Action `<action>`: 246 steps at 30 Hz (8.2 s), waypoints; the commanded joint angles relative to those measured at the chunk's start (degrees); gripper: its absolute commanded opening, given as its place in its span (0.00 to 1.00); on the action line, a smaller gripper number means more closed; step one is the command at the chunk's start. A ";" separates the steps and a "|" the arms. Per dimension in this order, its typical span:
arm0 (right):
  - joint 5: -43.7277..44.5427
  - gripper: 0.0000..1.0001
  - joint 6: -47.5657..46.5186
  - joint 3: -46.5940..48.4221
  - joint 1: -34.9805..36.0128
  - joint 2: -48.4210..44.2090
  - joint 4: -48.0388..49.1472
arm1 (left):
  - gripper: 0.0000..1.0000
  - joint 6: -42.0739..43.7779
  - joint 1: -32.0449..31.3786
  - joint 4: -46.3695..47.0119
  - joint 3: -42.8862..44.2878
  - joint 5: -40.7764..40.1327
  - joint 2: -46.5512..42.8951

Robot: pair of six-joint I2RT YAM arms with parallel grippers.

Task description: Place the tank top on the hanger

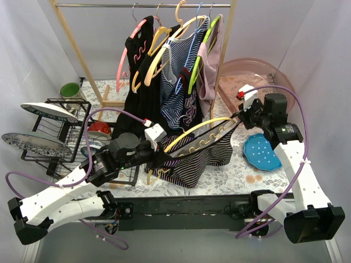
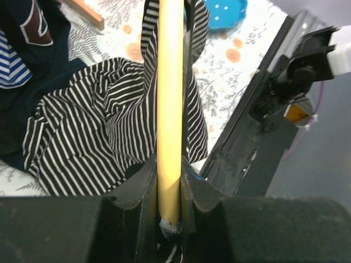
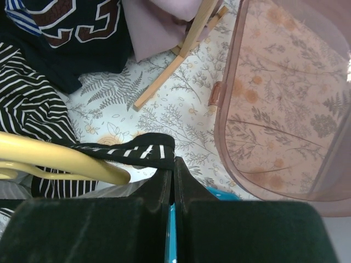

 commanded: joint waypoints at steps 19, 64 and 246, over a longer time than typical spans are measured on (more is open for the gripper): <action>-16.75 0.01 -3.66 16.21 -1.86 0.99 -12.44 | 0.00 8.98 -0.20 -11.16 17.72 -10.99 17.41; -40.78 0.34 -24.23 32.03 20.12 8.01 -39.52 | 0.00 13.02 -0.55 -22.76 35.22 13.71 15.39; -51.33 0.86 -6.21 9.36 -3.35 -4.64 -14.38 | 0.00 35.24 41.29 25.92 28.27 -50.00 10.39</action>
